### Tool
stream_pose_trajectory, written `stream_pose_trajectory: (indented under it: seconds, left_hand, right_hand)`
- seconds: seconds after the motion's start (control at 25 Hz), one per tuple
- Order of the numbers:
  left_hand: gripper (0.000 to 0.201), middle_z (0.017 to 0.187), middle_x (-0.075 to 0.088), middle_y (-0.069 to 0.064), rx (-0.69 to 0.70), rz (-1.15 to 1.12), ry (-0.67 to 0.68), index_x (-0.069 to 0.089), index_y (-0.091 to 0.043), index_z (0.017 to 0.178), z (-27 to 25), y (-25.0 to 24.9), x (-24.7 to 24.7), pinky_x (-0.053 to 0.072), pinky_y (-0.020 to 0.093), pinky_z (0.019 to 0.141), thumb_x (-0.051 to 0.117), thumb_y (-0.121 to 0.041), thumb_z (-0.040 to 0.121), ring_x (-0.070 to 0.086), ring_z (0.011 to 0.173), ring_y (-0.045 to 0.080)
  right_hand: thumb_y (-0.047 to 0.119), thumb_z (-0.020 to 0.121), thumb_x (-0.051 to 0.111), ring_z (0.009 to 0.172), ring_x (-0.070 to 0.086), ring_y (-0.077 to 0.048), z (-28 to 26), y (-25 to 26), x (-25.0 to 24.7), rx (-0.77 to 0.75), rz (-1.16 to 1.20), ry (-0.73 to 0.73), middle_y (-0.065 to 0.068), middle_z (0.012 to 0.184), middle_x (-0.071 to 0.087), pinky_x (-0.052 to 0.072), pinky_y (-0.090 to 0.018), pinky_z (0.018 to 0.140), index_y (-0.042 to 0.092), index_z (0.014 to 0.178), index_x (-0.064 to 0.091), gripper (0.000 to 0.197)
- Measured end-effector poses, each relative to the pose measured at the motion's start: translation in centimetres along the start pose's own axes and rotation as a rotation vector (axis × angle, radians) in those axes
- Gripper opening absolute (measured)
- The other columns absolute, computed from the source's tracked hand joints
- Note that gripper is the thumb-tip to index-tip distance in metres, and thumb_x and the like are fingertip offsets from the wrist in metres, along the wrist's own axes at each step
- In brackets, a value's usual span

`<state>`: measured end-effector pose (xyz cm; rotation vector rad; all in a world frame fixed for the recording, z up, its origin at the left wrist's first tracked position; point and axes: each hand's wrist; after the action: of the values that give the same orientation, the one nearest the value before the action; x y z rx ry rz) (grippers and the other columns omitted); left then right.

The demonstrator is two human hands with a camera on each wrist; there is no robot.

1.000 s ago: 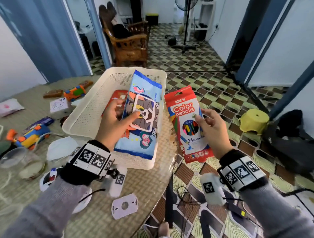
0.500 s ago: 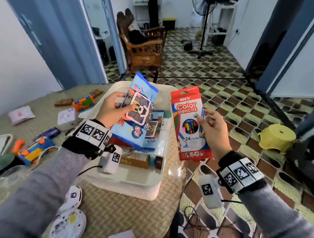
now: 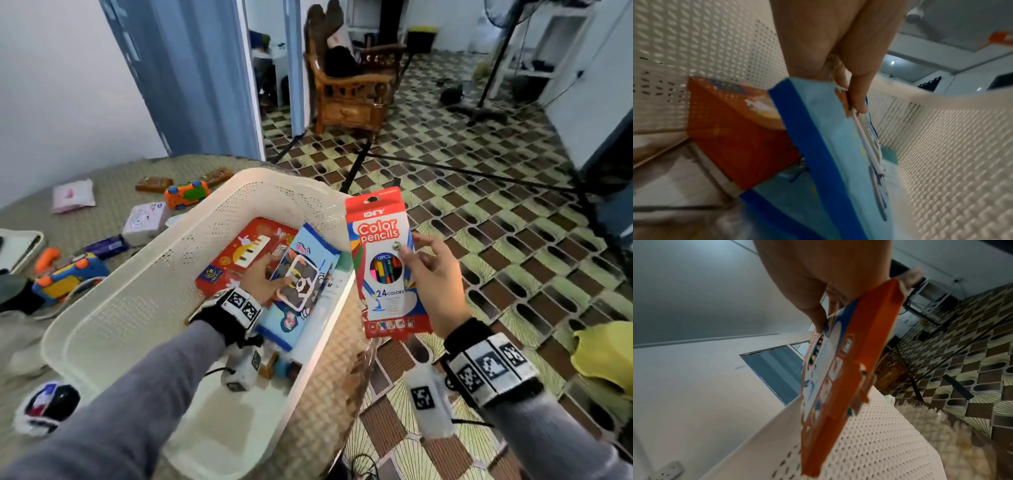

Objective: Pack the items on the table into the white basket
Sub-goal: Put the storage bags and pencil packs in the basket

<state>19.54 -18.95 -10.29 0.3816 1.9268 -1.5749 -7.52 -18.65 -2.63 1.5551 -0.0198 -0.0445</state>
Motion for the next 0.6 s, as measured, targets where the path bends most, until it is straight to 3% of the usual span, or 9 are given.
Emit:
stream_pose_trajectory:
  seconds: [0.08, 0.16, 0.24, 0.28, 0.32, 0.36, 0.44, 0.52, 0.6]
  left_hand:
    - [0.059, 0.133, 0.050, 0.017, 0.010, 0.189, -0.032, 0.047, -0.007, 0.135, 0.1, 0.6, 1.3, 0.037, 0.030, 0.095, 0.072, -0.010, 0.082, 0.050, 0.120, 0.028]
    - [0.062, 0.137, 0.043, 0.014, 0.092, 0.322, 0.019, 0.042, -0.014, 0.140, -0.4, 0.5, 2.6, 0.033, 0.029, 0.103, 0.069, -0.021, 0.084, 0.043, 0.126, 0.026]
    - [0.079, 0.149, 0.034, 0.009, 0.148, 0.342, 0.223, 0.034, -0.021, 0.146, -1.0, 0.2, 3.9, 0.028, 0.033, 0.112, 0.051, -0.063, 0.081, 0.032, 0.137, 0.025]
    - [0.101, 0.156, 0.023, 0.007, 0.139, 0.354, 0.330, 0.024, -0.024, 0.149, -1.3, 0.2, 4.5, 0.025, 0.038, 0.115, 0.032, -0.085, 0.070, 0.021, 0.144, 0.025]
    - [0.119, 0.159, 0.010, 0.005, 0.130, 0.413, 0.404, 0.014, -0.027, 0.151, -1.1, 0.8, 5.2, 0.023, 0.043, 0.116, 0.010, -0.098, 0.055, 0.009, 0.147, 0.025]
    - [0.130, 0.160, -0.002, 0.003, 0.127, 0.505, 0.424, 0.005, -0.030, 0.151, -0.7, 1.3, 5.8, 0.022, 0.046, 0.116, -0.008, -0.099, 0.042, -0.001, 0.147, 0.024]
    - [0.134, 0.159, -0.014, 0.003, 0.127, 0.644, 0.407, -0.006, -0.031, 0.150, -0.1, 1.9, 6.5, 0.015, 0.048, 0.117, -0.030, -0.093, 0.034, -0.011, 0.147, 0.024]
    - [0.129, 0.158, -0.018, 0.005, 0.141, 0.695, 0.381, -0.012, -0.028, 0.149, 0.0, 2.2, 6.7, -0.002, 0.041, 0.118, -0.039, -0.085, 0.036, -0.016, 0.146, 0.023]
    - [0.120, 0.157, -0.021, 0.004, 0.155, 0.708, 0.348, -0.020, -0.028, 0.145, 0.0, 2.8, 6.9, -0.014, 0.035, 0.114, -0.042, -0.080, 0.040, -0.018, 0.145, 0.021]
  right_hand:
    - [0.018, 0.092, 0.060, 0.084, 0.070, -0.021, 1.6, -0.3, -0.4, 0.001, -0.026, 0.033, -0.012, 0.097, 0.070, 0.058, -0.037, 0.069, 0.016, 0.108, 0.054, 0.016]
    - [0.015, 0.093, 0.059, 0.076, 0.070, -0.012, 2.8, -0.3, -0.6, 0.001, -0.017, 0.057, -0.008, 0.090, 0.070, 0.059, -0.030, 0.065, 0.016, 0.107, 0.054, 0.015]
    - [0.013, 0.093, 0.059, 0.065, 0.068, -0.003, 3.9, -0.1, -0.4, -0.008, -0.010, 0.079, -0.001, 0.083, 0.069, 0.055, -0.020, 0.055, 0.014, 0.108, 0.054, 0.017]
    - [0.013, 0.093, 0.059, 0.064, 0.068, -0.003, 4.3, 0.1, -0.3, -0.010, -0.004, 0.098, -0.001, 0.081, 0.068, 0.054, -0.019, 0.053, 0.012, 0.110, 0.054, 0.018]
    - [0.014, 0.093, 0.059, 0.065, 0.069, -0.005, 4.6, 0.1, -0.2, -0.008, -0.004, 0.117, -0.002, 0.082, 0.069, 0.054, -0.021, 0.053, 0.011, 0.111, 0.054, 0.019]
    - [0.015, 0.093, 0.059, 0.067, 0.069, -0.008, 5.0, 0.2, -0.1, -0.007, -0.013, 0.133, -0.003, 0.082, 0.069, 0.056, -0.024, 0.055, 0.010, 0.112, 0.054, 0.021]
    - [0.017, 0.092, 0.059, 0.070, 0.070, -0.012, 5.8, 0.2, 0.1, -0.008, -0.044, 0.148, -0.005, 0.084, 0.070, 0.059, -0.031, 0.061, 0.010, 0.114, 0.055, 0.023]
    - [0.018, 0.092, 0.060, 0.074, 0.071, -0.015, 6.6, 0.4, 0.3, -0.027, -0.066, 0.150, -0.008, 0.089, 0.071, 0.059, -0.037, 0.066, 0.012, 0.114, 0.057, 0.023]
    - [0.019, 0.092, 0.061, 0.075, 0.070, -0.012, 7.3, 0.9, 0.8, -0.046, -0.081, 0.149, -0.009, 0.093, 0.071, 0.059, -0.031, 0.065, 0.015, 0.111, 0.057, 0.020]
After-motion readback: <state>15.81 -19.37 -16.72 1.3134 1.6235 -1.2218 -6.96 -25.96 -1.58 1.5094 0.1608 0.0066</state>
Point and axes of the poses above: each hand's wrist, its own z-axis towards the middle knuckle, its own x-axis out of the palm, y = z × x
